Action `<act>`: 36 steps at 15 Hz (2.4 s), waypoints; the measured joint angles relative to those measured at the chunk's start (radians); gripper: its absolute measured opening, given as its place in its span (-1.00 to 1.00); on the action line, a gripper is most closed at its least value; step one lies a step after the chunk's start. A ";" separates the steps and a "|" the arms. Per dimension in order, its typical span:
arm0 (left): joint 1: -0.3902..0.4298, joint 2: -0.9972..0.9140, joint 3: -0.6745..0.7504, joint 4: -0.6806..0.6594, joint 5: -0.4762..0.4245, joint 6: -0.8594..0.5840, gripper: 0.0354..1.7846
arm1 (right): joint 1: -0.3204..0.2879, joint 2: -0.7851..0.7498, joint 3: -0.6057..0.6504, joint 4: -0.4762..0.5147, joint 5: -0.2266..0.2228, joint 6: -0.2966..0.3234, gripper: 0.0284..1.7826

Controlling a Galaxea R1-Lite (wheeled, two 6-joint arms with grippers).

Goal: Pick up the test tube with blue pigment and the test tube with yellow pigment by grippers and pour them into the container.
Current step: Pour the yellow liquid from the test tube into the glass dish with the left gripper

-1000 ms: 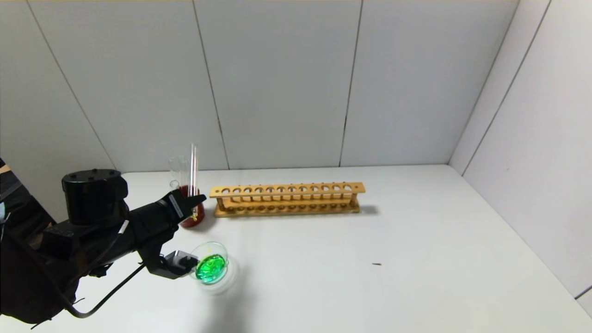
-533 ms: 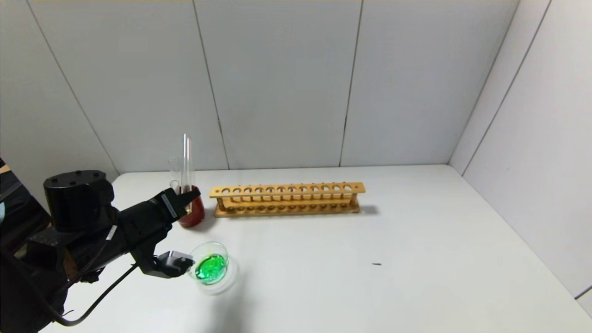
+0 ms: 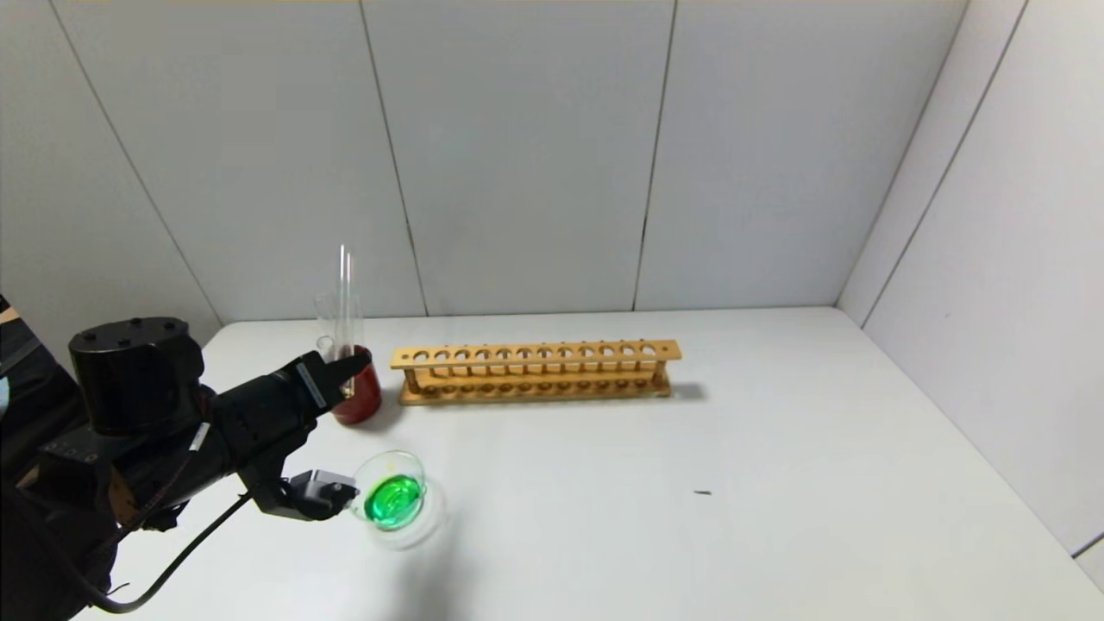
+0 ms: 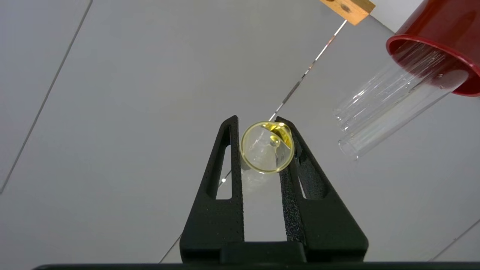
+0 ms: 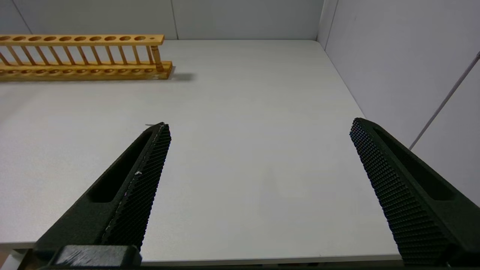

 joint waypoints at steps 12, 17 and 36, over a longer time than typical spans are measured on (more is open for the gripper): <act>-0.015 -0.038 0.090 -0.074 0.009 0.091 -0.66 | 0.000 0.000 0.000 0.000 0.000 0.000 0.96; -0.020 -0.041 0.094 -0.100 0.013 0.123 -0.66 | 0.000 0.000 0.000 0.000 0.000 0.000 0.96; -0.046 -0.063 0.116 -0.154 0.061 0.188 -0.66 | 0.000 0.000 0.000 0.000 0.000 0.000 0.96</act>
